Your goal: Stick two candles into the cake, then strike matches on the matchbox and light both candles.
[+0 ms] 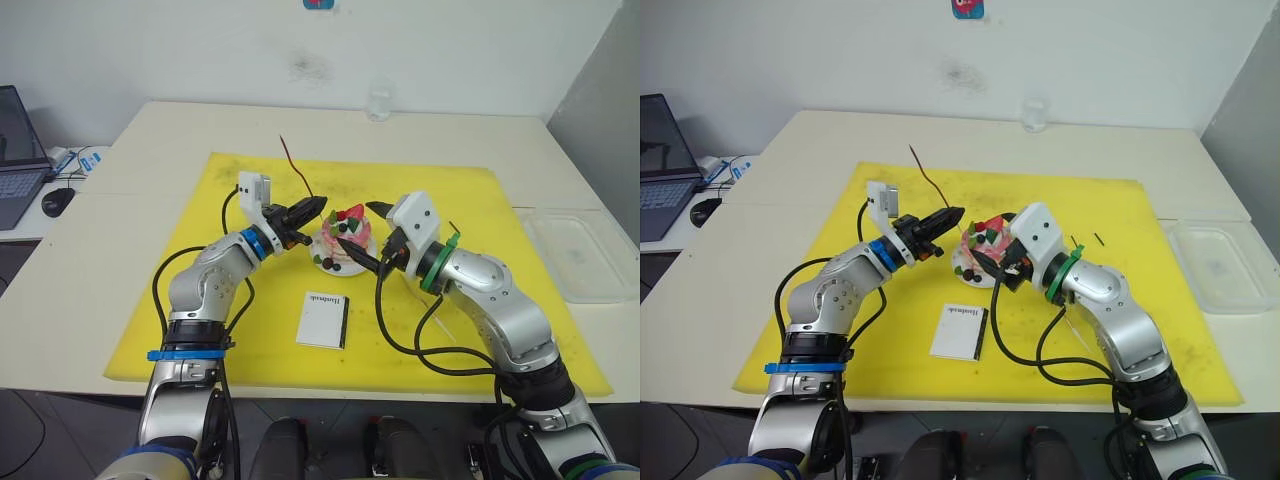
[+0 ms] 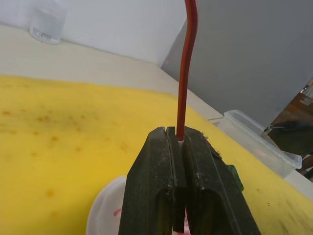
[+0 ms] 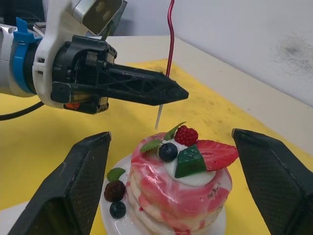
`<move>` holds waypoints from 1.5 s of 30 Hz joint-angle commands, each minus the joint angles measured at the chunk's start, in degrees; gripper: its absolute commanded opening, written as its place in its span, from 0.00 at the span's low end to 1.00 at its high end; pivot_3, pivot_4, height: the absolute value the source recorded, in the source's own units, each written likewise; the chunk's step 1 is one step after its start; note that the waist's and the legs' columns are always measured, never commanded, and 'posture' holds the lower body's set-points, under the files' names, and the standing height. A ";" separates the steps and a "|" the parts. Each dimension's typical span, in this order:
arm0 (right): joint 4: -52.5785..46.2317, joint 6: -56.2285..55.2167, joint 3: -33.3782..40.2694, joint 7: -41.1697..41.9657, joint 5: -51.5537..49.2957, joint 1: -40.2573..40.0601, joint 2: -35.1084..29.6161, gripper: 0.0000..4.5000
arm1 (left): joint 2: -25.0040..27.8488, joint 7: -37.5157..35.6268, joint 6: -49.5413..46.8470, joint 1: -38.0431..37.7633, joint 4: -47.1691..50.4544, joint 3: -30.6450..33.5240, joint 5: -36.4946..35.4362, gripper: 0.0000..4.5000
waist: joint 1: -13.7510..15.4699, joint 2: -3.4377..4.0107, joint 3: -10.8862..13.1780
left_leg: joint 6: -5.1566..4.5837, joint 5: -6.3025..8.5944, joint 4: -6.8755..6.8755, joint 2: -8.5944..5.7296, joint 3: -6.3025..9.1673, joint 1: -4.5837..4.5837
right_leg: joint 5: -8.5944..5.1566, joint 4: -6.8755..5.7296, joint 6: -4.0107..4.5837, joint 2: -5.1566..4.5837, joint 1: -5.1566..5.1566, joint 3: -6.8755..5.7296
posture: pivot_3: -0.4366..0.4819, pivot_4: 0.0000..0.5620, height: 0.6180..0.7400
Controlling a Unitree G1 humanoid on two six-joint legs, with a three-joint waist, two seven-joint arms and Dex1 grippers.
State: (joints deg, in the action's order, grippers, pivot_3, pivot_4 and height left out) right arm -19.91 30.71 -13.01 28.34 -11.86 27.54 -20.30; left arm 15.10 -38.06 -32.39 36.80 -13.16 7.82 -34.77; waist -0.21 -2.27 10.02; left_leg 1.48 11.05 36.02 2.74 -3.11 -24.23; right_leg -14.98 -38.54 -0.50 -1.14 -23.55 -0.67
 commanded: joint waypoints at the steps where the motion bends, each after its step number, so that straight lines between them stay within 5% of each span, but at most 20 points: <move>1: -3.11 -0.06 1.60 -0.64 0.49 -0.20 -0.28 0.92 | -0.41 -0.89 0.71 1.16 0.33 0.15 -0.02 0.00 | 0.00 0.00 0.00 | 0.00 0.00 0.00 -0.01 0.00 0.00 | 0.00 0.00 0.00 0.00 0.00 0.00 | 0.48 0.27 1.00; 37: -3.47 -0.48 2.86 -0.84 0.63 -1.12 -0.96 0.92 | -2.33 -2.38 17.23 -3.45 1.52 -6.86 12.77 0.00 | 0.05 0.00 0.00 | 0.00 0.00 -0.01 0.00 -0.01 -0.01 | 0.00 0.02 0.00 -0.01 0.00 -0.02 | 0.48 0.27 1.00; 45: -3.45 -0.48 2.71 -0.71 0.58 -1.19 -1.04 0.93 | -1.84 -2.51 16.96 -3.30 2.38 -6.24 12.48 0.54 | 0.04 0.00 0.00 | 0.00 0.00 -0.01 0.00 0.00 -0.01 | 0.00 0.03 0.00 -0.01 0.00 -0.02 | 0.48 0.27 1.00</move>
State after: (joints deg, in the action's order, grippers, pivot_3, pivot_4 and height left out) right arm -21.18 30.95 -11.78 27.55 -11.32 26.16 -21.21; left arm 13.25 -40.51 -15.91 33.14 -13.40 1.56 -22.20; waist -0.17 -2.27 10.02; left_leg 1.47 11.05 36.01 2.74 -3.11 -24.24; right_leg -14.98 -38.51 -0.50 -1.15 -23.55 -0.69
